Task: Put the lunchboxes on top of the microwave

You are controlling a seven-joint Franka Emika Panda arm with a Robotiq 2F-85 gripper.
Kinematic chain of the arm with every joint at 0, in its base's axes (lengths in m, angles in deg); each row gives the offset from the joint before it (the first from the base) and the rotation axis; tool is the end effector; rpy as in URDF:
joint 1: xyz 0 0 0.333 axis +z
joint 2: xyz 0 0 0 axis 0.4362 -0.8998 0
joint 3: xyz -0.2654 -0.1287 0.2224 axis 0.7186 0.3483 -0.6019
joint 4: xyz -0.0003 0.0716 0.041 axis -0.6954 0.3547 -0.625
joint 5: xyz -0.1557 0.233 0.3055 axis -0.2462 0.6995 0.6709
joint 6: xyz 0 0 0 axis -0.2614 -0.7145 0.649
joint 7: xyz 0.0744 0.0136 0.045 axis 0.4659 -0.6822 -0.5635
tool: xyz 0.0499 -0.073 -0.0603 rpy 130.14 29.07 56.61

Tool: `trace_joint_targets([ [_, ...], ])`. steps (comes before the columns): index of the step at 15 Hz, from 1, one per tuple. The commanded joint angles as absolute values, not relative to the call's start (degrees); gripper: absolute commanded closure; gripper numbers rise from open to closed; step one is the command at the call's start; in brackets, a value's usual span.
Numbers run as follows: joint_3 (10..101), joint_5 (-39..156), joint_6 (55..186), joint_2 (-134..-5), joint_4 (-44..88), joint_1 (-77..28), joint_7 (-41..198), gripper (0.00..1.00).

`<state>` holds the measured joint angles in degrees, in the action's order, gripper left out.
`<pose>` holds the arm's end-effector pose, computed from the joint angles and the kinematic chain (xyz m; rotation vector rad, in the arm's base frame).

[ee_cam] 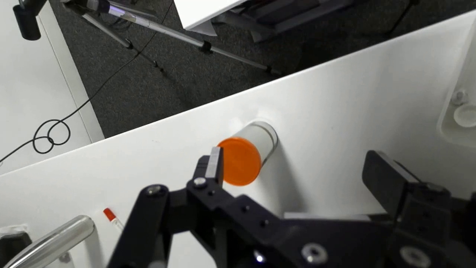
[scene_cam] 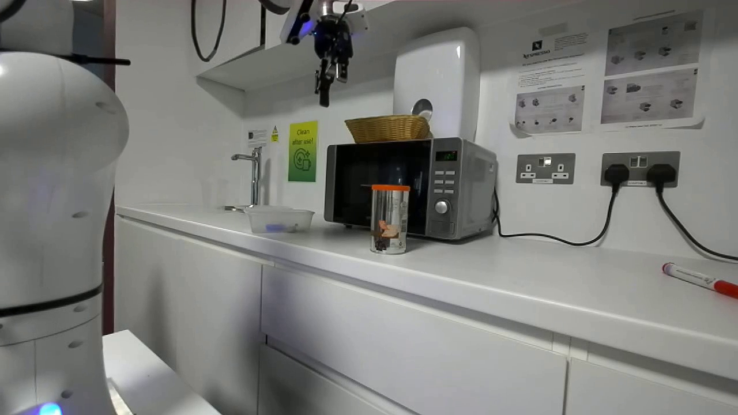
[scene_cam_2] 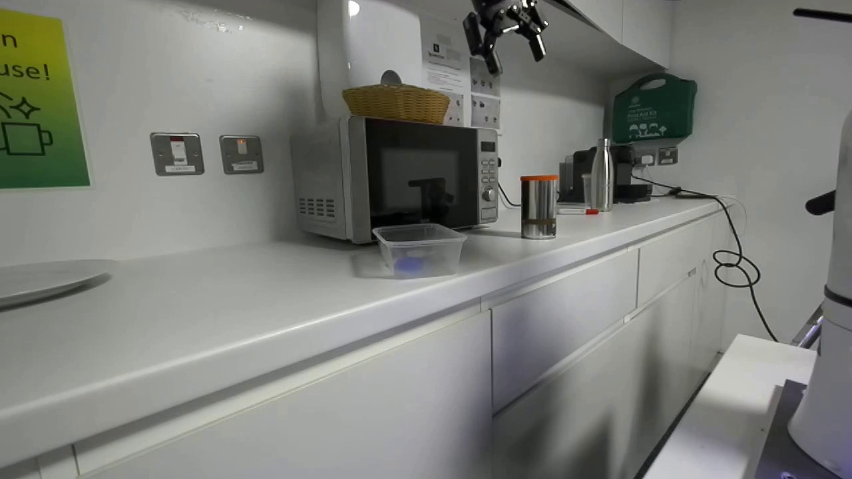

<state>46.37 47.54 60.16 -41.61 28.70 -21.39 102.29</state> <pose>0.4691 0.0537 0.6901 2.7687 -0.5101 -0.1952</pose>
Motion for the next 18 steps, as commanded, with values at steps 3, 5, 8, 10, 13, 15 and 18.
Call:
trace_joint_targets([
  [3,44.6,51.9,67.3,-32.7,50.0,-20.5,96.8,0.00],
  [5,42.9,52.2,72.9,-30.9,57.2,-19.9,99.0,0.00],
  [8,40.0,52.9,83.4,-29.5,67.6,-18.3,100.9,0.00],
  [10,37.8,53.4,89.0,-30.6,70.0,-17.3,102.8,0.00],
  [13,36.1,53.2,94.0,-31.9,69.5,-17.2,105.5,0.00],
  [15,36.3,52.4,94.7,-31.7,67.5,-18.0,106.2,0.00],
  [18,37.6,53.7,94.6,-32.2,65.0,-19.2,106.7,0.00],
])
